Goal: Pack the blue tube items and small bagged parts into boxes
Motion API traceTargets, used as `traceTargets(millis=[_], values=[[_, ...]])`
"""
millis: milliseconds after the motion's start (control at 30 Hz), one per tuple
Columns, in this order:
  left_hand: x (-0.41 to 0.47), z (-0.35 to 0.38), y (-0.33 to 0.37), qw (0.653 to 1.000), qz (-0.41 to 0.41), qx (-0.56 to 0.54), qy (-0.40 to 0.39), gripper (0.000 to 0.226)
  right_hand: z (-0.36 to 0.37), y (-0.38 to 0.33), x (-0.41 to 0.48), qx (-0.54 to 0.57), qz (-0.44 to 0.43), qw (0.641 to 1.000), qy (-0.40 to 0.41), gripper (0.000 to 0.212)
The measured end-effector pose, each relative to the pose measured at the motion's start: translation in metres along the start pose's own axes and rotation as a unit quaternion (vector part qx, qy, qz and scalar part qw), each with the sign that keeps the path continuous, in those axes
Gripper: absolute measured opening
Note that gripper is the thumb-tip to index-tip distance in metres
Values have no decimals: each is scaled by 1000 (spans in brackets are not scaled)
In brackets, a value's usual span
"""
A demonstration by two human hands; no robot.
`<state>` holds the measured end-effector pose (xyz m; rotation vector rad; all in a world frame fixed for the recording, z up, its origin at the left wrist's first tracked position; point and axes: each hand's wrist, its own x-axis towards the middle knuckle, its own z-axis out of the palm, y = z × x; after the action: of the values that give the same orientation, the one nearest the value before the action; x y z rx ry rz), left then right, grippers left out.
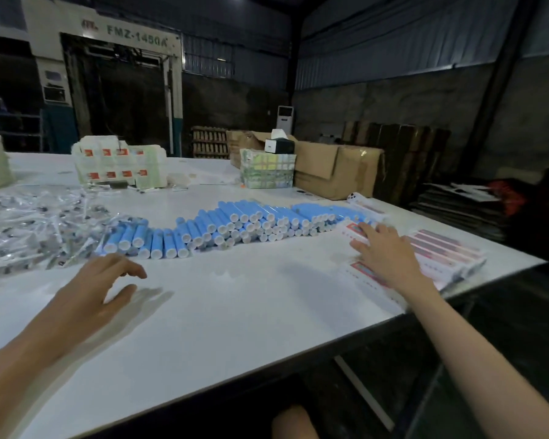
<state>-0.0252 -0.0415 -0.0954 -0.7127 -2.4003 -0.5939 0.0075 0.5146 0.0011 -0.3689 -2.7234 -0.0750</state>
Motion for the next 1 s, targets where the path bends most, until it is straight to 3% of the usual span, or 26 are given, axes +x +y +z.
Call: traceTargets(millis=[267, 600, 733, 867, 1000], values=[[-2, -4, 5, 1000, 12, 16, 5, 27, 6, 35, -30, -141, 50, 988, 26, 55], [-3, -4, -3, 999, 14, 41, -2, 27, 12, 41, -26, -143, 91, 985, 14, 59], [-4, -8, 4, 999, 6, 35, -16, 22, 10, 36, -24, -128, 89, 987, 45, 55], [-5, -10, 16, 999, -20, 16, -27, 26, 5, -6, -16, -82, 17, 989, 125, 48], [-7, -13, 26, 998, -56, 16, -19, 31, 0, -95, -9, 97, -102, 977, 160, 34]])
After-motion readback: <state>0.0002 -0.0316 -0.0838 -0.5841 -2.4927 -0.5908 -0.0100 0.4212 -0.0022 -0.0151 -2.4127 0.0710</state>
